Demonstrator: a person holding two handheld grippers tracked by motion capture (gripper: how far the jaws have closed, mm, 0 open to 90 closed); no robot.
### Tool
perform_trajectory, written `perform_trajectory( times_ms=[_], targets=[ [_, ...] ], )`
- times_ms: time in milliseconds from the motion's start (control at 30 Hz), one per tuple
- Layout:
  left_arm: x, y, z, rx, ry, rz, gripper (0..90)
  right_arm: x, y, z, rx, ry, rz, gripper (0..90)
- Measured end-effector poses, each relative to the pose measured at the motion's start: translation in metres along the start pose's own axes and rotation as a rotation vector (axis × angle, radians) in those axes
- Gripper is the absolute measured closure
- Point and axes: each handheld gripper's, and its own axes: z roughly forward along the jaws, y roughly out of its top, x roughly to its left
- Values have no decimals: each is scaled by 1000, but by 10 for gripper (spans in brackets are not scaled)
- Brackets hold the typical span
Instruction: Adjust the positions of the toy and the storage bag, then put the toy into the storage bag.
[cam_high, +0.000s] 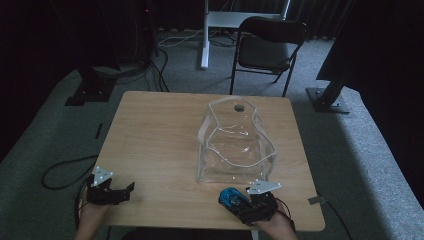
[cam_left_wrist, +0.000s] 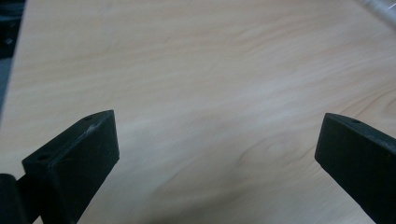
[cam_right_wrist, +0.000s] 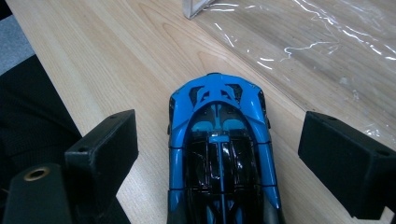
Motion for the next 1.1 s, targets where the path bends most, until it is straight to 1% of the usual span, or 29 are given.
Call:
perform_trajectory(
  times_ms=[33,67,133,200,233,267,333,367,467,500,533,567,600,633,700,733,767,800,833,867,933,1000,1100],
  targets=[
    [2,-4,-1,18,25,-10,3,0,0,0,2,0,-4,114],
    [3,-6,-1,23,37,-16,3,1,0,0,4,-12,-10,114],
    [6,-12,-3,43,67,-31,3,1,0,1,9,-7,-9,114],
    [8,-17,-3,57,96,-40,3,1,0,2,16,-17,-8,114],
    [8,-17,-3,57,96,-40,3,1,0,3,23,-15,-5,114],
    [11,-22,-3,76,119,-47,3,1,0,4,25,-24,-9,114],
    [13,-25,-2,84,131,-50,3,1,1,6,34,-20,-13,114],
    [15,-26,-2,92,127,-53,3,2,1,7,40,-25,-20,114],
    [17,-28,-2,97,130,-53,3,2,2,10,54,-24,-19,114],
    [20,-30,-2,111,128,-53,3,2,3,11,59,-28,-21,114],
    [22,-31,-1,115,131,-60,3,1,5,15,68,-36,-31,114],
    [22,-31,-1,115,131,-60,3,1,5,15,68,-36,-31,114],
    [24,-32,0,124,132,-59,3,2,6,19,96,-43,-36,114],
    [25,-32,0,122,131,-68,3,2,6,21,110,-54,-38,114],
    [26,-32,-1,126,128,-61,3,2,6,26,138,-50,-48,114],
    [27,-33,-1,119,126,-59,3,3,5,28,148,-59,-55,114],
    [28,-33,-1,121,116,-57,3,3,5,30,157,-61,-52,114],
    [29,-34,-1,124,102,-65,3,3,5,31,171,-56,-52,114],
    [30,-34,-1,127,98,-72,3,3,5,32,174,-63,-56,114],
    [31,-35,-1,120,101,-79,3,3,5,33,181,-72,-47,114],
    [33,-36,0,107,107,-86,3,2,7,34,200,-83,-50,114],
    [35,-36,0,99,105,-84,3,2,8,37,226,-90,-58,114],
    [38,-38,1,72,99,-76,3,3,8,40,243,-95,-70,115]
  ],
)
